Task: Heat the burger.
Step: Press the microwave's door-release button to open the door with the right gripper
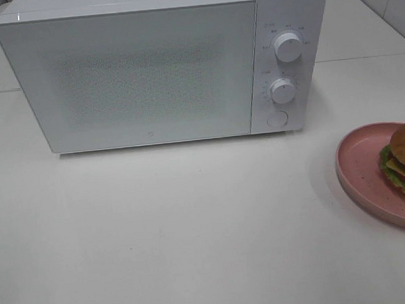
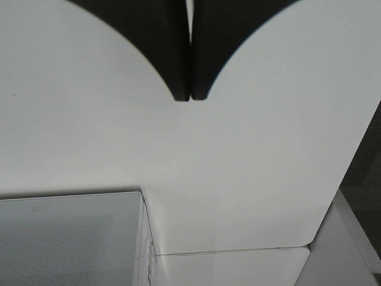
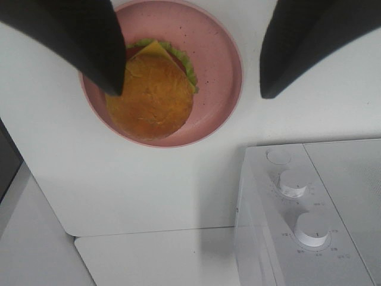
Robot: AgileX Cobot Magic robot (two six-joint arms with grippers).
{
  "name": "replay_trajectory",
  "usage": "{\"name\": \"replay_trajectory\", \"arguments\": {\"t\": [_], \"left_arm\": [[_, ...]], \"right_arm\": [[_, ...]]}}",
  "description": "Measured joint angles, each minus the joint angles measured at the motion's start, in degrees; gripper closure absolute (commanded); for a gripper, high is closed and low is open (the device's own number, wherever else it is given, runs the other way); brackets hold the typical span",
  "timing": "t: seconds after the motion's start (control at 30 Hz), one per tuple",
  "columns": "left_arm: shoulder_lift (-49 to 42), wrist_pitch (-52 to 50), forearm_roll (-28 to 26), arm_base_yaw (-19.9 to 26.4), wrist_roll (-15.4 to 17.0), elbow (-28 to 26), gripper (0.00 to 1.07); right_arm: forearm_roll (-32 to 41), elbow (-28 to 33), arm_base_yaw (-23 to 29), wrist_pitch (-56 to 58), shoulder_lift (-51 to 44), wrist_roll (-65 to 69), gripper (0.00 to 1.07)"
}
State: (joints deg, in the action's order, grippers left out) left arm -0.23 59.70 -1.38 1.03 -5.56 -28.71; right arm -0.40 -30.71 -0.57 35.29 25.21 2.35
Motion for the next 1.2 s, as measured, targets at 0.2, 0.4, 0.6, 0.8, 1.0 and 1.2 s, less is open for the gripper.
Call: {"name": "replay_trajectory", "arguments": {"t": [0.2,0.4,0.6,0.8,1.0,1.2], "left_arm": [[0.0,0.0,0.0,0.0,0.0,0.0,1.06],[0.0,0.0,0.0,0.0,0.0,0.0,1.06],[0.0,0.0,0.0,0.0,0.0,0.0,1.06],[0.0,0.0,0.0,0.0,0.0,0.0,1.06],[0.0,0.0,0.0,0.0,0.0,0.0,1.06],[0.0,0.0,0.0,0.0,0.0,0.0,1.06]], "right_arm": [[0.1,0.0,0.0,-9.4,11.6,-0.1,0.46],[0.4,0.0,0.0,-17.8,22.4,-0.3,0.51],[0.4,0.0,0.0,-22.7,27.2,-0.3,0.55],[2.3,0.0,3.6,-29.5,34.1,-1.3,0.59],[2.8,0.0,15.6,-35.9,41.6,-3.2,0.59],[2.8,0.0,24.1,-42.8,48.3,-3.2,0.63]]}}
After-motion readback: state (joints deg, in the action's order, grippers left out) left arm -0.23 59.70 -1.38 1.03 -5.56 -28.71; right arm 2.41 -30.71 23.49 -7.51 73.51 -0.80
